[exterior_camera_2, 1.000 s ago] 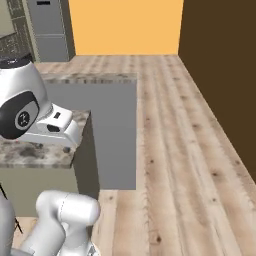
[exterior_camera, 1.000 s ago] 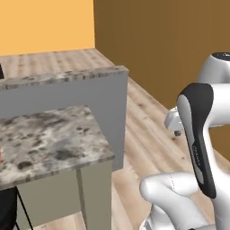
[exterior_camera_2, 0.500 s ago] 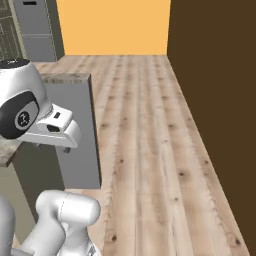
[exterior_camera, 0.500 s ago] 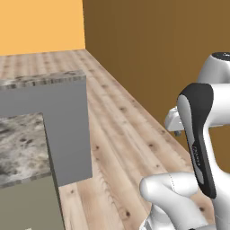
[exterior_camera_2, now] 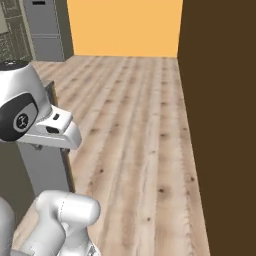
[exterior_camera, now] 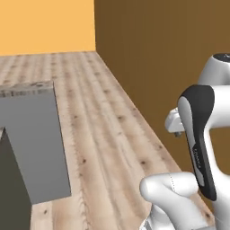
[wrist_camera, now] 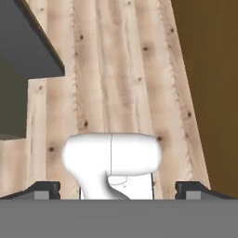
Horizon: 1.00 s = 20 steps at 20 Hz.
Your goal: Pick up the bowls from the cabinet and place each bowl in front of a stool on the dining counter.
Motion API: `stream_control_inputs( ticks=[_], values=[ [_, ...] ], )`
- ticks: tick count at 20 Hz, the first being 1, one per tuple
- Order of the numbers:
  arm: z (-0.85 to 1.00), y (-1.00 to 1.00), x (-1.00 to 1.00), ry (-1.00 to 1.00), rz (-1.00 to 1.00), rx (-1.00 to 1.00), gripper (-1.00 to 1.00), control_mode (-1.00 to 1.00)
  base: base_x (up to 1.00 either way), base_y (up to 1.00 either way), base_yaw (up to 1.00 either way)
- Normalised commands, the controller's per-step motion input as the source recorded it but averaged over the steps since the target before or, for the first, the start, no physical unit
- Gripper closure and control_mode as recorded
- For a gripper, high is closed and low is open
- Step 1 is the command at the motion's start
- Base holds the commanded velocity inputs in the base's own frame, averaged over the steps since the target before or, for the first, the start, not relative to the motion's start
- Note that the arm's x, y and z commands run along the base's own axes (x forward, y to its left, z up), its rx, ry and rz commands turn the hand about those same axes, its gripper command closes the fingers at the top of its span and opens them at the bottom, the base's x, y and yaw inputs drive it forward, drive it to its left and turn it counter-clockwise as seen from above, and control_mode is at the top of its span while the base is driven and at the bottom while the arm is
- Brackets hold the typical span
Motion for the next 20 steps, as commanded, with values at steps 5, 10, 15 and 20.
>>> stream_control_inputs(
  ticks=[5,10,15,20],
  values=[
    [0.00,0.00,0.00,0.00,0.00,0.00,-1.00,1.00,1.00,-0.42,0.12],
    [0.00,0.00,0.00,0.00,0.00,0.00,-1.00,1.00,1.00,-0.08,0.03],
    [0.00,0.00,0.00,0.00,0.00,0.00,-1.00,1.00,1.00,-0.12,0.08],
    [0.00,0.00,0.00,0.00,0.00,0.00,-1.00,1.00,1.00,-0.50,0.34]
  ],
)
